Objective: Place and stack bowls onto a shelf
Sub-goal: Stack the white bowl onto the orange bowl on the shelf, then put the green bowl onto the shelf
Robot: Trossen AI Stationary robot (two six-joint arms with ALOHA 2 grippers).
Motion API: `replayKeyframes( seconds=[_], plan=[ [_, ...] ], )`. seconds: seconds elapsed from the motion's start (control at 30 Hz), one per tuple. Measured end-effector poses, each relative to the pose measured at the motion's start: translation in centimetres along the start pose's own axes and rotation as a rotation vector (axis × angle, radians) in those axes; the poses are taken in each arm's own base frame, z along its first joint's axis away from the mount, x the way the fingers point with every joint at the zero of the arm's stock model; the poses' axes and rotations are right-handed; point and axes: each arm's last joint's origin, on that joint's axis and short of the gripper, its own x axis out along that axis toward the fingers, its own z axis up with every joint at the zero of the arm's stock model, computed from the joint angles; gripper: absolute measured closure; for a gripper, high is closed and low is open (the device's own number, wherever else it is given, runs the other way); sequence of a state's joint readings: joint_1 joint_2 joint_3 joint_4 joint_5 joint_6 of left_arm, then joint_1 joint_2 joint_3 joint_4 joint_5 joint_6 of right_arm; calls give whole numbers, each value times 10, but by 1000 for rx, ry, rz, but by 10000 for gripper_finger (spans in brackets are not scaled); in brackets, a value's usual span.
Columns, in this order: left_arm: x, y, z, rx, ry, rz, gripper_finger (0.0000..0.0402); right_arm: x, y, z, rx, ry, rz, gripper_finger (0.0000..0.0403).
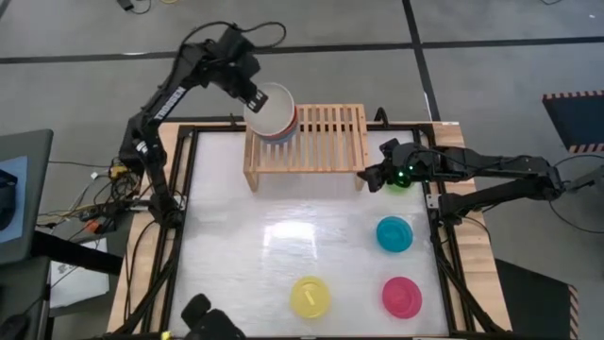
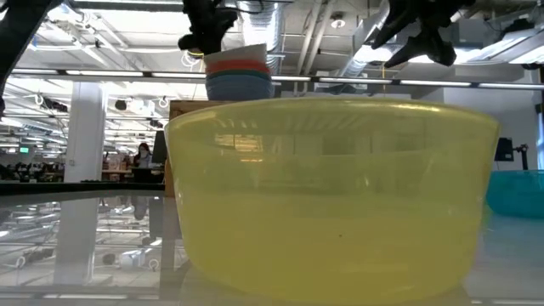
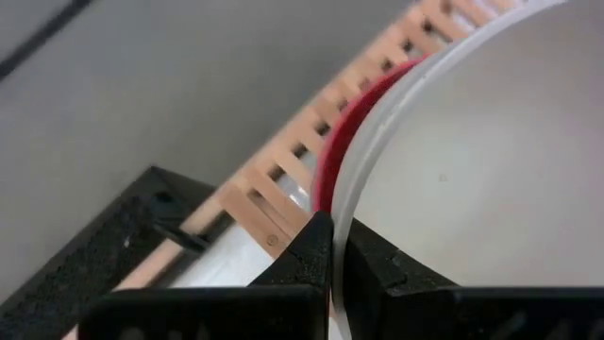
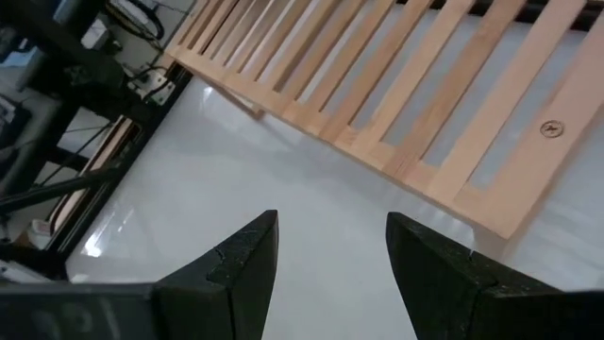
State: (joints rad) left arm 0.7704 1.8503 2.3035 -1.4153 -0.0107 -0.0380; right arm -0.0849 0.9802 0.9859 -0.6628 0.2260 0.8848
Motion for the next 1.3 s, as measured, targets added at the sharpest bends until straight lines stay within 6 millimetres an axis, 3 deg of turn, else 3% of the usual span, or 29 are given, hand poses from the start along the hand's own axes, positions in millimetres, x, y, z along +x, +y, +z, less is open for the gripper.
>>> replayKeyframes(
  seconds=[0.13,0.37,0.67,0.87,1.17,1.3],
  plan=[
    [10,-2,0,11,42,-11,401,0,0,0,2,-8,-7,179],
    [7,-5,0,39,25,-15,388,0,0,0,5,-7,-9,179],
    [3,-7,2,27,12,-96,280,0,-6,-2,10,10,-68,177],
    [-19,-4,4,32,-92,-51,230,0,-21,-2,61,7,-225,176],
    [-70,-4,-7,48,-246,-17,230,1,-57,4,138,84,-509,180],
    [-77,-14,-13,81,-330,-84,230,-3,-73,7,192,127,-607,184]
  ],
)
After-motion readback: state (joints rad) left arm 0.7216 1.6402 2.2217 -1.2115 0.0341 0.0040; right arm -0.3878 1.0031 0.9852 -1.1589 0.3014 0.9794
